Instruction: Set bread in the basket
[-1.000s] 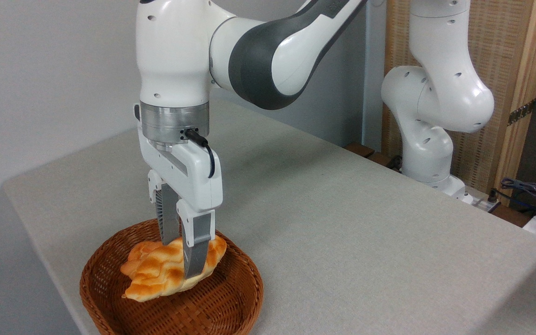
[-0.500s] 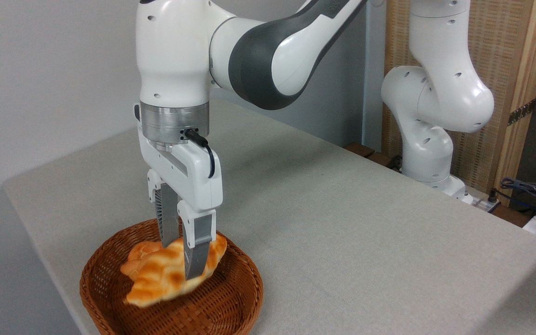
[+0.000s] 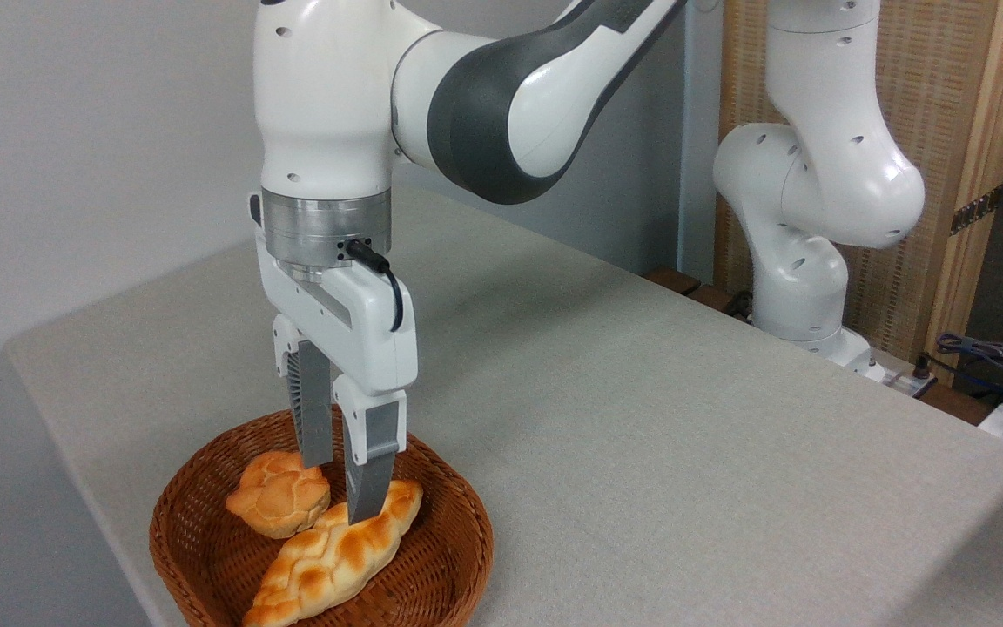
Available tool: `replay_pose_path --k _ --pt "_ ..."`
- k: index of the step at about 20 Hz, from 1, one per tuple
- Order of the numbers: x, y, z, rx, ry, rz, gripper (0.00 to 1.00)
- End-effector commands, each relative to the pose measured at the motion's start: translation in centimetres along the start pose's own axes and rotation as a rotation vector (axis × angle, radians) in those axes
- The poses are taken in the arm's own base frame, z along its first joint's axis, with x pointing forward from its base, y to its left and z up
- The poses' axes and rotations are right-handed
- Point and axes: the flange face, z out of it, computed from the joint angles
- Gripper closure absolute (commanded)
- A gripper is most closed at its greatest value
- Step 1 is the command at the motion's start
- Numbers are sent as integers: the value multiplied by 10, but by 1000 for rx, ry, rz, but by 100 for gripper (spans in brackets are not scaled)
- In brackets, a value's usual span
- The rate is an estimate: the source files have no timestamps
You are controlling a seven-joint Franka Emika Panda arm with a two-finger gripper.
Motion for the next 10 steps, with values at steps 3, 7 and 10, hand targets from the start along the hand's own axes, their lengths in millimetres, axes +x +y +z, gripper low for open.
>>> replay_pose_path --k 3,7,10 --pt "3 9 -52 -101 -40 -72 0" --pt "13 19 -98 -183 -70 -110 0" --pt "21 30 -118 -214 -71 -120 0"
